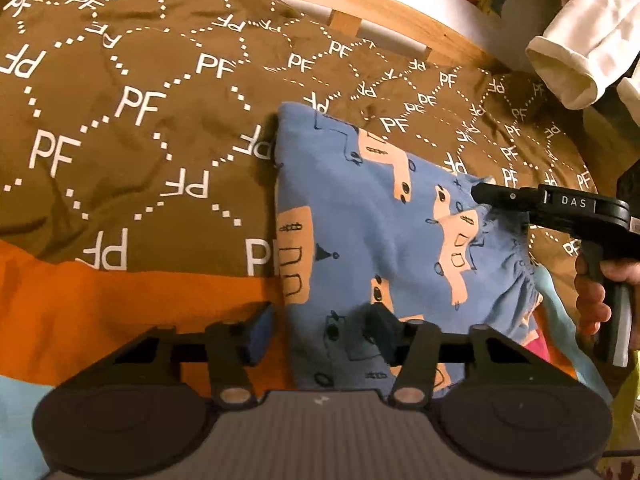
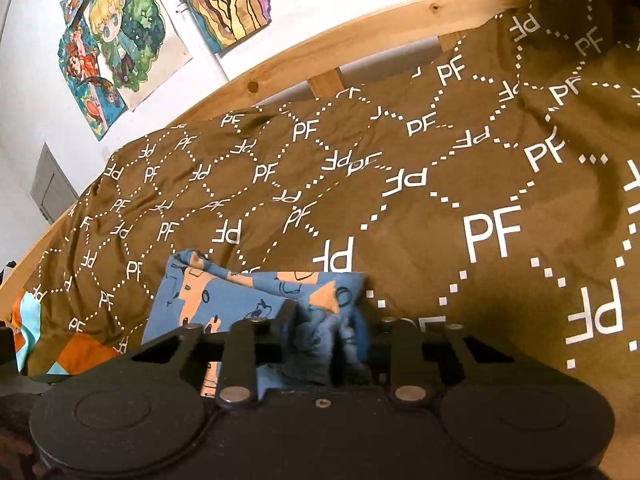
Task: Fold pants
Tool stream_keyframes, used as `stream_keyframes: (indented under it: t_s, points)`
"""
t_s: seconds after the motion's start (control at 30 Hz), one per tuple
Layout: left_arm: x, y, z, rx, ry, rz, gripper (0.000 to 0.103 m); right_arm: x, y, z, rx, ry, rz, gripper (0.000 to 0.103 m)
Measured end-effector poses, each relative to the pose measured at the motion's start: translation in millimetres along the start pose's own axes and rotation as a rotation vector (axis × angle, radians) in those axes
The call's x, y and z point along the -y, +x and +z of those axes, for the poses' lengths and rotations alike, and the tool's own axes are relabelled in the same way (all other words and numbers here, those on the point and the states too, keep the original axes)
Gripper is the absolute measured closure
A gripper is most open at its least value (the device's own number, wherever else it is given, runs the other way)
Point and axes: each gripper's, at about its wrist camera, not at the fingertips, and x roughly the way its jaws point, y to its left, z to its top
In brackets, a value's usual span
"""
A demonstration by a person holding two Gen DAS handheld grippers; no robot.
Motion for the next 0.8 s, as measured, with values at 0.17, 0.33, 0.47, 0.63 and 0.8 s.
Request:
stream_keyframes:
  t_s: [0.17, 0.33, 0.47, 0.63, 0.8]
  points:
    - [4.9, 0.4, 2.9, -0.011, 0.013, -0.003, 0.074, -5.6, -8.4, -3.9, 0.029, -0.004, -0.009, 0.082]
    - [14.2, 2.5, 2.9, -0.021, 0.037, 0.055, 0.077, -15.5, -14.6, -6.4, 0.048, -0.04, -0.025, 0.083]
    - [19.8, 1.0, 1.5, -0.013, 0.064, 0.07, 0.087, -28.1, -19.9, -9.9, 0.066, -0.097, -0.058, 0.084]
    - [21.8, -7.0, -2.1, 0.01, 0.074, 0.069, 0.096, -49.8, -30.5, -19.4, 0.11, -0.191, -0.106, 0.086]
    - [17.2, -16.1, 0.2, 0.031, 0.035, 0.044, 0.098, -65.1, -39.7, -19.3, 0.121, -0.269, -0.122, 0.086]
